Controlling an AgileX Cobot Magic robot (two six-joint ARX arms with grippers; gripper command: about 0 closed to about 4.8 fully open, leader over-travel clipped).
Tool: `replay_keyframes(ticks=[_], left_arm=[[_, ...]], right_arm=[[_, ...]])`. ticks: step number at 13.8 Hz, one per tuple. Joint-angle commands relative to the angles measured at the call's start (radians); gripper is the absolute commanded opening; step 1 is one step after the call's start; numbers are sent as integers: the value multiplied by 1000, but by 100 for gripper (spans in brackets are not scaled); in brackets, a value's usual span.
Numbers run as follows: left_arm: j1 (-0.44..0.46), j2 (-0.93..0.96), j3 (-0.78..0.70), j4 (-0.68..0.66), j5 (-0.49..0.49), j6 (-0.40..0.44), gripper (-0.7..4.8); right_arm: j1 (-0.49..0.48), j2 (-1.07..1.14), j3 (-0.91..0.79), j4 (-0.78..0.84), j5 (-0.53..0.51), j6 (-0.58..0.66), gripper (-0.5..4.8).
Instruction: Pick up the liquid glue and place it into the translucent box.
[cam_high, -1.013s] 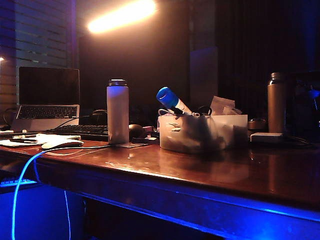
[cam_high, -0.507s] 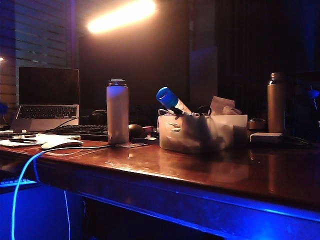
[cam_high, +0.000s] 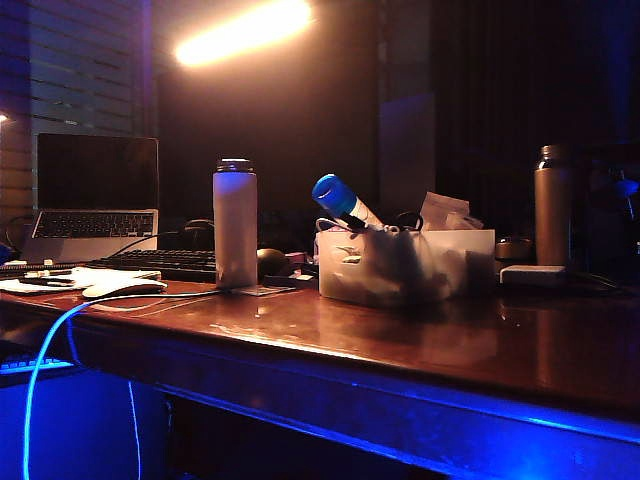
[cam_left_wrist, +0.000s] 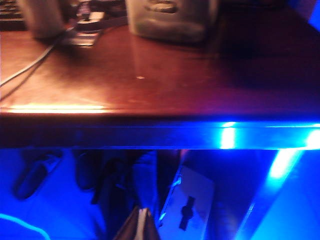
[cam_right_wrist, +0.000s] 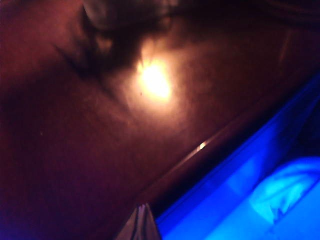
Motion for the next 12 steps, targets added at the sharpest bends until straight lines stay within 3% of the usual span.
replay_keyframes(ticks=[1, 12], left_arm=[[0, 0, -2, -1, -7, 3, -5], [0, -37, -2, -3, -6, 0, -5]], right_arm=[[0, 0, -4, -8, 3, 2, -1], [0, -54, -4, -25, -7, 2, -1]])
